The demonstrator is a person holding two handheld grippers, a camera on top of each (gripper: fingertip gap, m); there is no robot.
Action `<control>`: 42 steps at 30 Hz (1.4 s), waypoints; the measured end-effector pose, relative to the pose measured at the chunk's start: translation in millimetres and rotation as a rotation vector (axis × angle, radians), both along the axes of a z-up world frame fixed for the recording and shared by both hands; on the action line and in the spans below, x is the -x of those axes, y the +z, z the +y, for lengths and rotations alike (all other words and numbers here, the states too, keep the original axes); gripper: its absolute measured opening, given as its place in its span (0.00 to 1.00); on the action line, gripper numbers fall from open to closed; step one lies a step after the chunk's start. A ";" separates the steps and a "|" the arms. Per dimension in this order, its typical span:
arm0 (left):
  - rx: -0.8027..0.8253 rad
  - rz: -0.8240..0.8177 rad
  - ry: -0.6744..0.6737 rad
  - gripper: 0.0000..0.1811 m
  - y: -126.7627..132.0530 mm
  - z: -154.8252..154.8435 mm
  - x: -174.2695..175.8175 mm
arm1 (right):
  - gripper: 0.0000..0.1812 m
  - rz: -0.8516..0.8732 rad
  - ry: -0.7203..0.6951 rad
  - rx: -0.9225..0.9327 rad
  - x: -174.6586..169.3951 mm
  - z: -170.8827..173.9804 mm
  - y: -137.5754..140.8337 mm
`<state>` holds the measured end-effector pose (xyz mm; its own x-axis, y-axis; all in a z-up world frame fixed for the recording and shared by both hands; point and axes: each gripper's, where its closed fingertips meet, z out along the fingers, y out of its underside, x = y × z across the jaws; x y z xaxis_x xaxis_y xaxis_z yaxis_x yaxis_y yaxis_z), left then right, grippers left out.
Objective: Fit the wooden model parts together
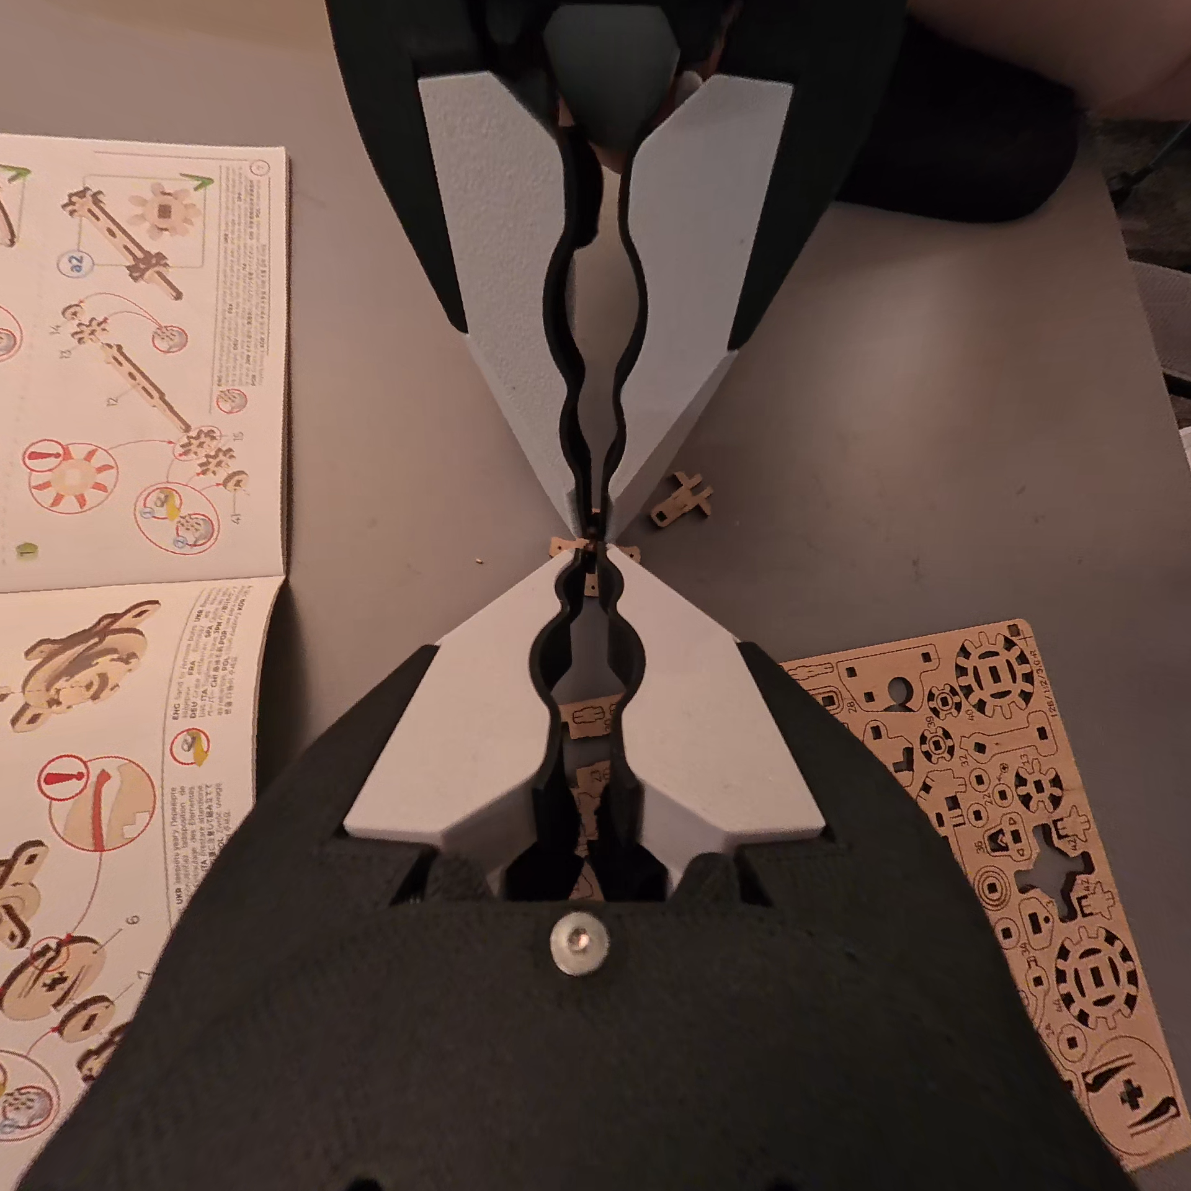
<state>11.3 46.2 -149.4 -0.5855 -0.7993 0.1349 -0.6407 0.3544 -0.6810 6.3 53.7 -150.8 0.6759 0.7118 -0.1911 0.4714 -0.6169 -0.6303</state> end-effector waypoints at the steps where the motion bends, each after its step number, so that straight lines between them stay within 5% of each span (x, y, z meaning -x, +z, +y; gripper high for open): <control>1: -0.001 0.003 -0.002 0.01 -0.1 0.1 0.0 | 0.01 0.013 -0.003 0.008 0.0 0.1 0.0; 24: 0.057 0.084 -0.019 0.01 -2.4 0.6 0.0 | 0.01 0.127 -0.018 0.073 0.2 0.3 -2.4; 42: -0.139 -0.059 -0.062 0.01 -3.4 0.0 -1.8 | 0.01 0.022 -0.026 -0.061 -1.7 -1.2 -3.2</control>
<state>13.0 46.3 -152.9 -0.6379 -0.7700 -0.0109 -0.5752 0.4858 -0.6582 8.0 52.5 -154.0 0.6901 0.7050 -0.1633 0.4413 -0.5887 -0.6772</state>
